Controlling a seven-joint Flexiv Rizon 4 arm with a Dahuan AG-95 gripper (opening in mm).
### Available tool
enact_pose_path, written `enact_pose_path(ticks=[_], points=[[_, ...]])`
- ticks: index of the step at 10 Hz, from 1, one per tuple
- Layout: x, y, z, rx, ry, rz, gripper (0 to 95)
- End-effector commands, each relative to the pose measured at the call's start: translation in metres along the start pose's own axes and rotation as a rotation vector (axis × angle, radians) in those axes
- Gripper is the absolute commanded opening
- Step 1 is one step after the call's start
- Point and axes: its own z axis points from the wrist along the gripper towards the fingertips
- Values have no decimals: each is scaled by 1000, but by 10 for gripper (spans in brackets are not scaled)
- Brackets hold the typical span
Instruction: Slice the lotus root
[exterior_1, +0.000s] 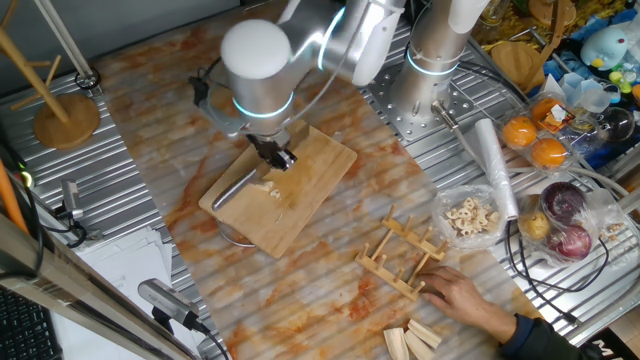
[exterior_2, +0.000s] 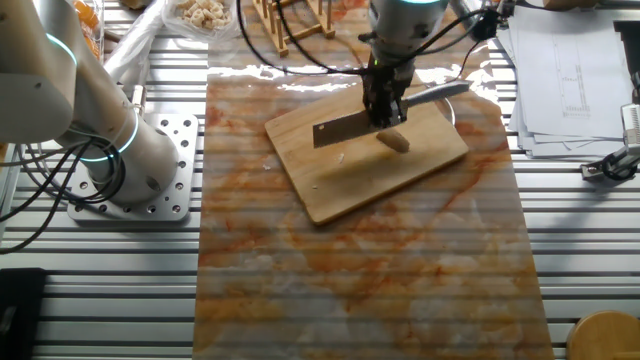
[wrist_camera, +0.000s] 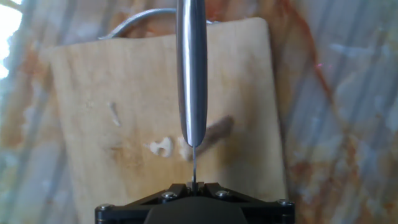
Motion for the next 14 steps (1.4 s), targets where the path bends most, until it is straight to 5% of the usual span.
enact_pose_path(ticks=[1,5,14], points=[[1,0,0,-59,-10,-85,0],[-1,2,1,-83,-24,-89,0],[-6,6,9,-78,-32,-88,0]])
